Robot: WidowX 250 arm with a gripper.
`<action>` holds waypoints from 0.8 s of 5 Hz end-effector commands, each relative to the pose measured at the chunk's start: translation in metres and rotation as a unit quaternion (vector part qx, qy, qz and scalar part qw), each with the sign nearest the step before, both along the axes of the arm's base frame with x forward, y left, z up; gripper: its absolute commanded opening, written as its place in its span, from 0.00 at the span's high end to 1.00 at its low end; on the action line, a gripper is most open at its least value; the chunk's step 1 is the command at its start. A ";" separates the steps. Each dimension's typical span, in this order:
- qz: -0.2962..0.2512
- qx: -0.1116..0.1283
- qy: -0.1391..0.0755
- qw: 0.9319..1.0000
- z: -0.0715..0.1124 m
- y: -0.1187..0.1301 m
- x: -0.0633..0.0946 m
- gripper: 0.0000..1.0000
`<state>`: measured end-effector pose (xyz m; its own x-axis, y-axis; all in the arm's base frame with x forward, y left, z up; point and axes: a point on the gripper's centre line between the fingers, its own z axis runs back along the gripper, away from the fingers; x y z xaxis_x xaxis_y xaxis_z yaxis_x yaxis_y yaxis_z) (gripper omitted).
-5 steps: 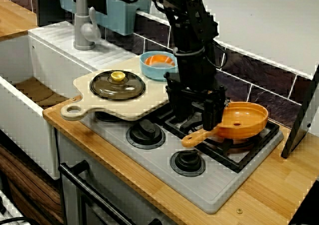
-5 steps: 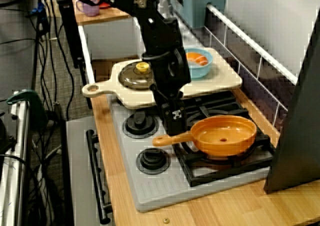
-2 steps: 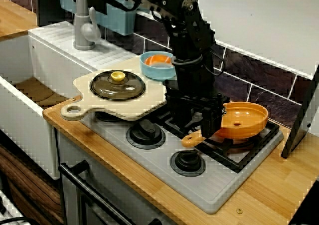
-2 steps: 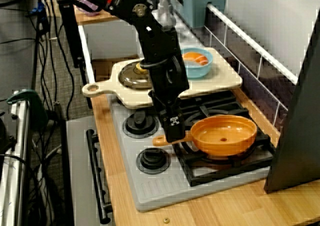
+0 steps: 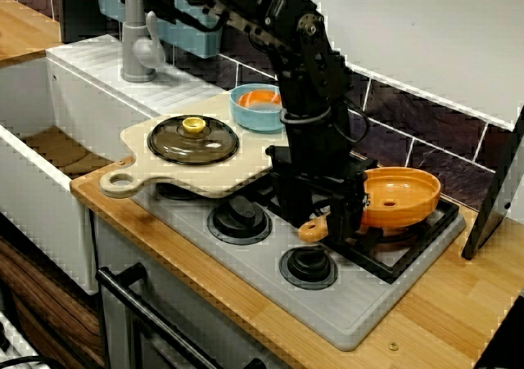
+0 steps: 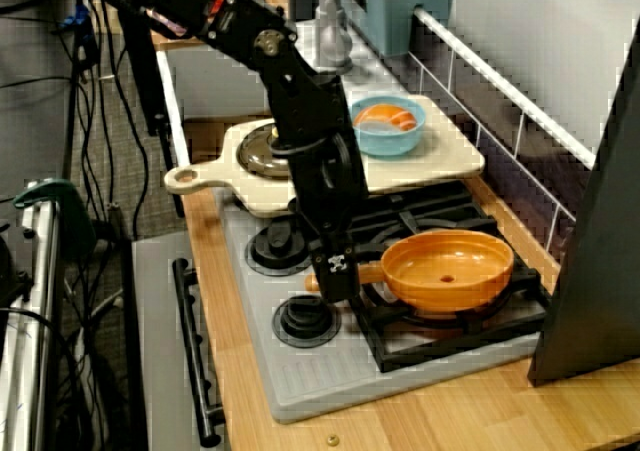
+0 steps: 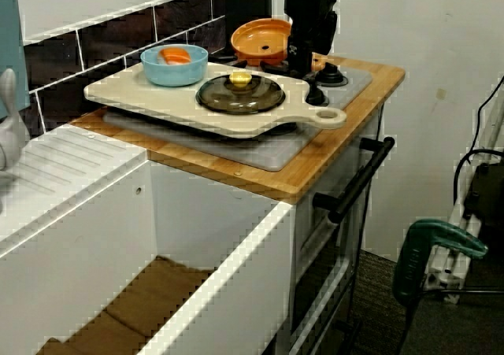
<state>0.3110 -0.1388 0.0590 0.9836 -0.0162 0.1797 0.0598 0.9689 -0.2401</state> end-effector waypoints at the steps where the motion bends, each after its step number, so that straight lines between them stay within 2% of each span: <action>1: 0.004 0.003 -0.028 1.000 -0.001 -0.013 0.002 0.00; 2: 0.016 0.012 -0.034 0.999 -0.006 -0.014 0.002 1.00; 4: 0.022 0.009 -0.032 0.999 -0.003 -0.009 0.003 1.00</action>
